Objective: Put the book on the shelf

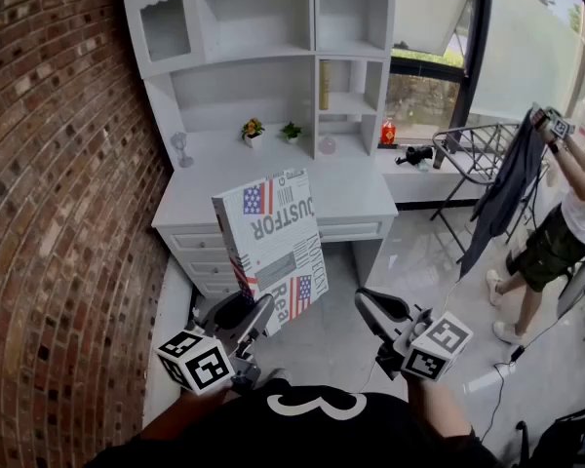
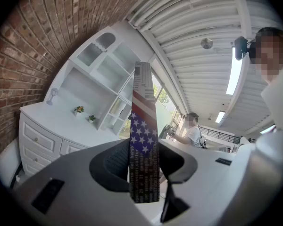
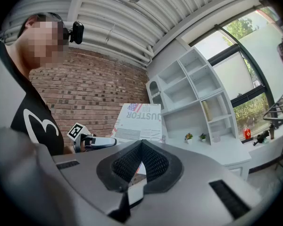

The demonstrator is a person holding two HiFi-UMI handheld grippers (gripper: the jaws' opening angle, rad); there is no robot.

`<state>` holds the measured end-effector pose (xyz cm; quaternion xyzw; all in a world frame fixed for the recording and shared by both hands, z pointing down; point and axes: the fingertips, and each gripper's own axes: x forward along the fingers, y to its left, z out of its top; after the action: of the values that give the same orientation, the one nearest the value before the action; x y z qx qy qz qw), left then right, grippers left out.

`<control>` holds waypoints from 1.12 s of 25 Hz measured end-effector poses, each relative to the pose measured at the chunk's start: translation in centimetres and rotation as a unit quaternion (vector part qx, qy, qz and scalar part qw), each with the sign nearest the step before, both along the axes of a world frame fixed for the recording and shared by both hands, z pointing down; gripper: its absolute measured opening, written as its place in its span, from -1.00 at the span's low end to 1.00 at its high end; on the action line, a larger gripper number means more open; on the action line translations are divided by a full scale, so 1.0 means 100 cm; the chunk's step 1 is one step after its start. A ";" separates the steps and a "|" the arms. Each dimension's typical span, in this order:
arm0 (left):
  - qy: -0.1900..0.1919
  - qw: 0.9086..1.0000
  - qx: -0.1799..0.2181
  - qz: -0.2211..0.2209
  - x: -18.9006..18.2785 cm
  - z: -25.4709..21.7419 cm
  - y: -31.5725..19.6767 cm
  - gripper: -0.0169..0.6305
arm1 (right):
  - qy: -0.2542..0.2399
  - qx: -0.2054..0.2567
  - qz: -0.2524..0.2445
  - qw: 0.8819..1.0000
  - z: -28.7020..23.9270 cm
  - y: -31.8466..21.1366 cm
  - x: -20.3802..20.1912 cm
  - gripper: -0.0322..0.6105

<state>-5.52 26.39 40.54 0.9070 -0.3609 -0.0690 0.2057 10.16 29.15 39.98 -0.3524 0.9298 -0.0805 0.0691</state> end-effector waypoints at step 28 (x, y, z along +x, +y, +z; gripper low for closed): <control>0.010 0.999 -0.008 -0.038 -0.046 0.016 -0.077 -0.46 | 0.007 -0.044 -0.005 0.999 0.031 -0.097 -0.031 -0.87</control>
<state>-10.15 18.68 42.14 0.8901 -0.3938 -0.0829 0.2140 7.09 19.44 43.04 -0.3509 0.9277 -0.1189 0.0463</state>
